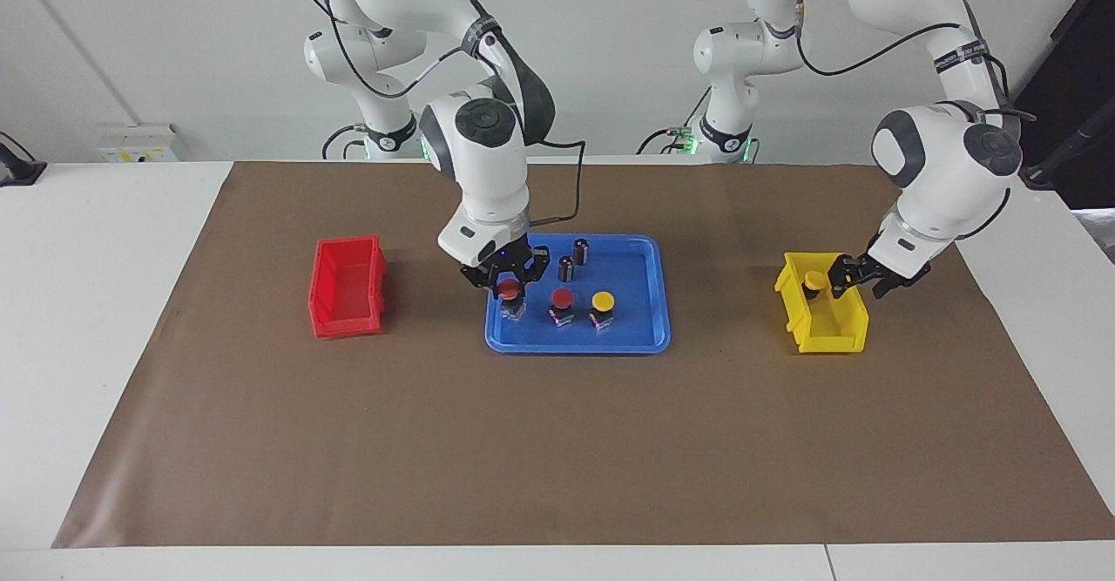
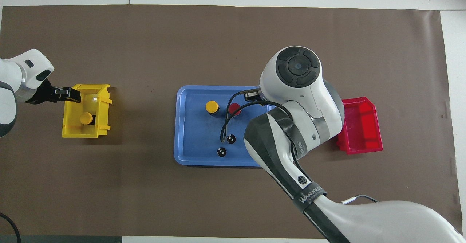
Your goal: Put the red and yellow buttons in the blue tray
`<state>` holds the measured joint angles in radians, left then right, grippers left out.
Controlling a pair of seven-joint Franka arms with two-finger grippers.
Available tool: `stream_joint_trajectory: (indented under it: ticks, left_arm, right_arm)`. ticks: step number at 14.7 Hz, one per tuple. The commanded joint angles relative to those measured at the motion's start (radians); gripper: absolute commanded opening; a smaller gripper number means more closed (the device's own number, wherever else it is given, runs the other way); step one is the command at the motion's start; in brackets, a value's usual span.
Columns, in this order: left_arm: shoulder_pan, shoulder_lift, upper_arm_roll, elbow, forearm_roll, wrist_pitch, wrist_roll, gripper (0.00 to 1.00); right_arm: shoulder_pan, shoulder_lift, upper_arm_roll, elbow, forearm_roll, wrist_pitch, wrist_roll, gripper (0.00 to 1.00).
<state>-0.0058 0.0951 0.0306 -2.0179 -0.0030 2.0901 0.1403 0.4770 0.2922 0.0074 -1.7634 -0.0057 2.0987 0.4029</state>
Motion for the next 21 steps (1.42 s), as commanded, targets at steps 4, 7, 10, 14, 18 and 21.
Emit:
stream_joint_trajectory:
  ticks: [4, 7, 10, 14, 18, 21]
  left_arm:
    - [-0.002, -0.044, -0.011, -0.056, -0.008, 0.025, -0.059, 0.6]
    - [-0.02, -0.061, -0.012, -0.093, -0.008, 0.028, -0.062, 0.6]
    - [-0.033, -0.066, -0.012, -0.102, -0.008, 0.022, -0.064, 0.59]
    - [-0.033, -0.075, -0.012, -0.12, -0.008, 0.022, -0.061, 0.5]
    - [-0.033, -0.083, -0.012, -0.134, -0.008, 0.022, -0.059, 0.46]
    - [-0.033, -0.089, -0.012, -0.15, -0.008, 0.024, -0.059, 0.46]
  right_arm:
    - [0.017, 0.031, -0.003, -0.074, -0.006, 0.141, 0.008, 0.28]
    - [0.017, 0.036, -0.003, -0.079, -0.01, 0.138, 0.008, 0.3]
    - [0.017, 0.035, -0.003, -0.09, -0.01, 0.135, 0.008, 0.44]
    - [0.002, 0.018, -0.004, -0.041, -0.008, 0.1, 0.01, 1.0]
    - [-0.118, -0.034, -0.012, 0.106, -0.011, -0.116, -0.012, 1.0]
    - [-0.266, -0.129, -0.012, 0.147, -0.008, -0.264, -0.114, 1.0]
